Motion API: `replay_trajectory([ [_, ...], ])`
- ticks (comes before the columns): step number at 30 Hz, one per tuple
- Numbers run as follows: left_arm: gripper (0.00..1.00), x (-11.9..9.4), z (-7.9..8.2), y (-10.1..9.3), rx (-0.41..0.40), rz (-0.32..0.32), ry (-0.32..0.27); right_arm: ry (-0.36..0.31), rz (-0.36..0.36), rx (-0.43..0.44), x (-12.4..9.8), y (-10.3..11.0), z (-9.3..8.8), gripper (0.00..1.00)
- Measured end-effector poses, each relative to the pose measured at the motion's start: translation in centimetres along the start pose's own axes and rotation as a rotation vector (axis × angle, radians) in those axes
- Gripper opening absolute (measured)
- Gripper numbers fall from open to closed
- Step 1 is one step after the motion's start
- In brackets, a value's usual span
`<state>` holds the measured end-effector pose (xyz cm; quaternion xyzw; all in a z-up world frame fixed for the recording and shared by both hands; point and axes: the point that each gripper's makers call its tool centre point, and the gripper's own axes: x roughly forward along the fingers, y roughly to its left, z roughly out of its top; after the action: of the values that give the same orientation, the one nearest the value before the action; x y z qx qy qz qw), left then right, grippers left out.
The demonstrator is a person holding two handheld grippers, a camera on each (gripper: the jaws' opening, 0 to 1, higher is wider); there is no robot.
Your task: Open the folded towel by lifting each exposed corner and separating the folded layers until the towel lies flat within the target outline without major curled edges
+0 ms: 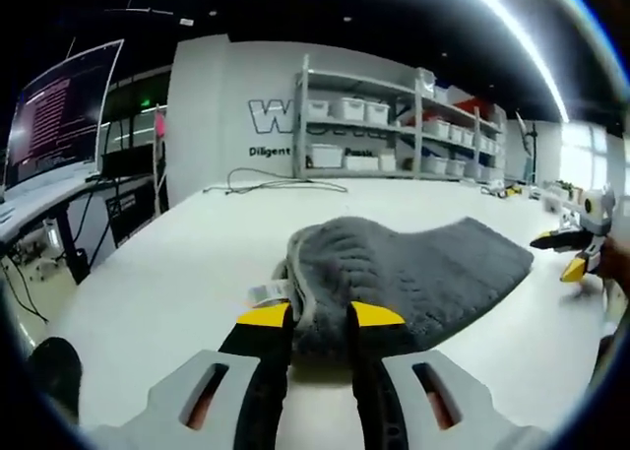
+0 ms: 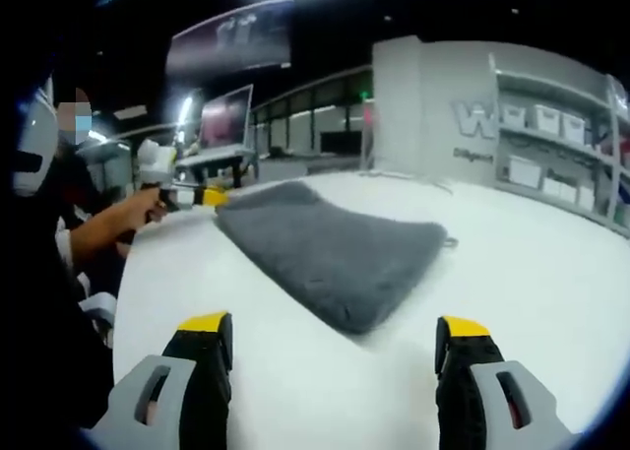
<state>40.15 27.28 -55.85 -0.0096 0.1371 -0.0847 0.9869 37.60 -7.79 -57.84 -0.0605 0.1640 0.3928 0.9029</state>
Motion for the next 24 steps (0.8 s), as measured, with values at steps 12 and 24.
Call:
replay_trajectory([
  [12,0.23,0.9,0.1,0.1,-0.038,-0.077,0.047,0.003,0.016,0.082,1.3,-0.6,0.8,0.73],
  [24,0.23,1.4,0.0,0.7,-0.099,-0.099,0.071,-0.001,0.008,0.142,1.9,-1.3,1.5,0.65],
])
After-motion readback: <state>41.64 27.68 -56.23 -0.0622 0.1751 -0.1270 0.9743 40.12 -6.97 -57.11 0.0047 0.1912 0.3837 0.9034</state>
